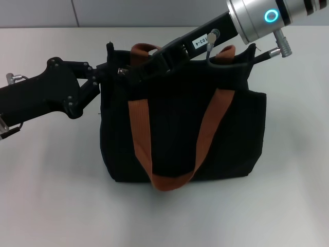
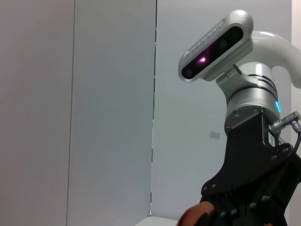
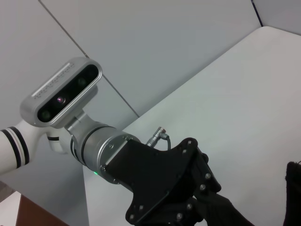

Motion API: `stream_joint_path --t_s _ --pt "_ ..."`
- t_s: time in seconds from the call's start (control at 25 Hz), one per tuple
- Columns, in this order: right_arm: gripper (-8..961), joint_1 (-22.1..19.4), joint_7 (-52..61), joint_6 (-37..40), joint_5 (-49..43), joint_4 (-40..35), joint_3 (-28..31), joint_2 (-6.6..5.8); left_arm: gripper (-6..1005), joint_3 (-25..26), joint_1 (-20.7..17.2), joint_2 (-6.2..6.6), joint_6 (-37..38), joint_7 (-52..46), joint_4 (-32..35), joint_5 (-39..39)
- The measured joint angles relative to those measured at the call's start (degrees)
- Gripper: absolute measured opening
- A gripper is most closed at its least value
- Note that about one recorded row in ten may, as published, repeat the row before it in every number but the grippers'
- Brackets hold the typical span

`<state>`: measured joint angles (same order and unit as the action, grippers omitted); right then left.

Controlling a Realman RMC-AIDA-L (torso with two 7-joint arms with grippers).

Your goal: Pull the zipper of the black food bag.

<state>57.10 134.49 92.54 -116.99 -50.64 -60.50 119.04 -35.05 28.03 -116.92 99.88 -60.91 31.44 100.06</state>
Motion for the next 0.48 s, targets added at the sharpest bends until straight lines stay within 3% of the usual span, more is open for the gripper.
stream_joint_path --t_s 0.48 --pt "0 0.0 3.9 -0.4 -3.4 -1.8 -0.8 0.14 22 0.4 -0.3 0.10 0.1 0.0 -0.2 -0.1"
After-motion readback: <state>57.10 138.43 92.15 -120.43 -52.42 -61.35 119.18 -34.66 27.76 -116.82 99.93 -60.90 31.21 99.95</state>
